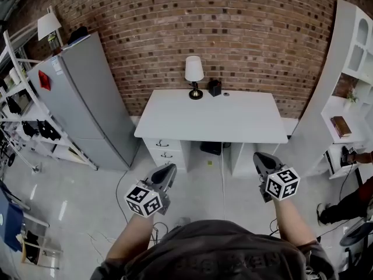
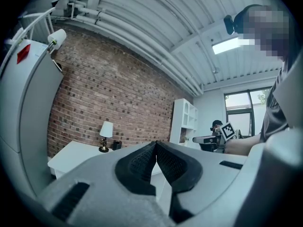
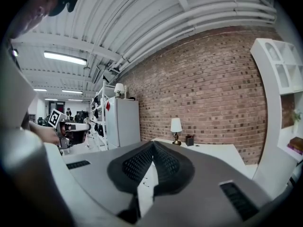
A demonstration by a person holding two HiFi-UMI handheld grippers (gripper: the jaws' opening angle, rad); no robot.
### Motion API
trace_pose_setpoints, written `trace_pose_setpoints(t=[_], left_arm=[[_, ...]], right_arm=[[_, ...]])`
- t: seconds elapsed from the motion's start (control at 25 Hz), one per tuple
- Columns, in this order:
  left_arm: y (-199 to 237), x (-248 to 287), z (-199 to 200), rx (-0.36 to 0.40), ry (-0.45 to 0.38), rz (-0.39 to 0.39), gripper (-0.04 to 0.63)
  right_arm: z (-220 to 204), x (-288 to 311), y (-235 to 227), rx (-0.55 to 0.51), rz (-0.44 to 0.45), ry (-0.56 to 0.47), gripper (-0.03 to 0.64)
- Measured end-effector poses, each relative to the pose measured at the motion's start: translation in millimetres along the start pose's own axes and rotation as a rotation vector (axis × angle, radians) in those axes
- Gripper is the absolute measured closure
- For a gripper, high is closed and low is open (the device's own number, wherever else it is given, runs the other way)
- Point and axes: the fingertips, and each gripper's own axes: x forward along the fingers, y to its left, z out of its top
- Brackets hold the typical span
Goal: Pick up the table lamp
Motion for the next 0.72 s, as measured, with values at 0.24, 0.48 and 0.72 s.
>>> trace_pose_setpoints(t=[0.24,0.48,0.72], left_arm=[[33,18,-4,-0.026,-0.003,-0.014,0.591],[94,50,-6,-0.016,-0.008,-0.074,0.591],[196,85,15,-0.009,-0.006,-0.128,0.591]], right_arm=[[-1,33,-4,-0.007,-0.006,0.015,0.623],[-2,91,-10,-0.017,-0.044,0.011,0.623],[12,179,-7,0.003,-0.103,0.001,0.623]])
